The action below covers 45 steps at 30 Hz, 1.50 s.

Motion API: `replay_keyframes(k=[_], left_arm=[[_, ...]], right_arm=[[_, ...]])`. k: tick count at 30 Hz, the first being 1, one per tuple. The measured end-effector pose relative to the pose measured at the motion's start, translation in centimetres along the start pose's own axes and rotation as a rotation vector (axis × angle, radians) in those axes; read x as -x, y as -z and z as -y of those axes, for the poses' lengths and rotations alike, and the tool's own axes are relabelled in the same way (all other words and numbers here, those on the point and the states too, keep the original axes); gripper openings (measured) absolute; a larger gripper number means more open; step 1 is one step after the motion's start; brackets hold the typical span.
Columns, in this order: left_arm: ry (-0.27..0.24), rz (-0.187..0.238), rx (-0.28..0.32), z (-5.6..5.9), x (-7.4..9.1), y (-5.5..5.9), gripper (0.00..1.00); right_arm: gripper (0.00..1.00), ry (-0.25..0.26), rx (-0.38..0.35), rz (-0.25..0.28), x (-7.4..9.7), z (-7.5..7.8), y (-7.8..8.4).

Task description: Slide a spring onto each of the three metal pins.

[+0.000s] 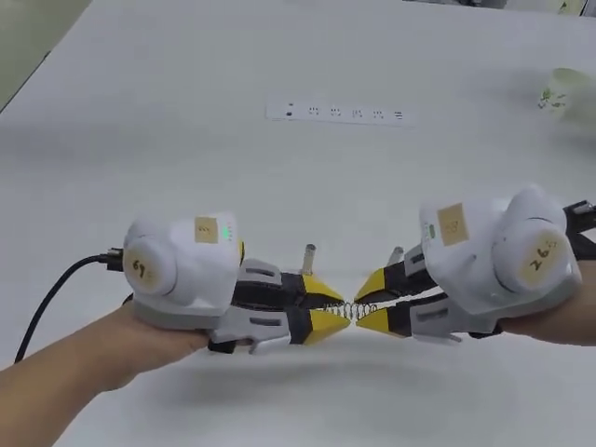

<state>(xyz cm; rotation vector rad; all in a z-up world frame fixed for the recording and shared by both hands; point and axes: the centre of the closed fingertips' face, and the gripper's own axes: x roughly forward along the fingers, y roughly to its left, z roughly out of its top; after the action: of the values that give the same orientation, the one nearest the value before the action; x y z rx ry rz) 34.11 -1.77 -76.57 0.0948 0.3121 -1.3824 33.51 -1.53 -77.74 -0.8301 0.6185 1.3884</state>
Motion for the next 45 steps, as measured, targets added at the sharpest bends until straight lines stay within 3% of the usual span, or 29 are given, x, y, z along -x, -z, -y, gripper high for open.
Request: replay_keyframes(k=[26, 45], left_arm=[[0.023, -0.019, 0.020, 0.4, 0.0, 0.6, 0.02], [0.031, -0.031, 0.027, 0.6, 0.1, 0.9, 0.02]], right_arm=[[0.09, -0.018, -0.007, 0.023, -0.3, -0.5, 0.2], [0.10, -0.021, -0.003, 0.001, -0.2, -0.7, 1.7]])
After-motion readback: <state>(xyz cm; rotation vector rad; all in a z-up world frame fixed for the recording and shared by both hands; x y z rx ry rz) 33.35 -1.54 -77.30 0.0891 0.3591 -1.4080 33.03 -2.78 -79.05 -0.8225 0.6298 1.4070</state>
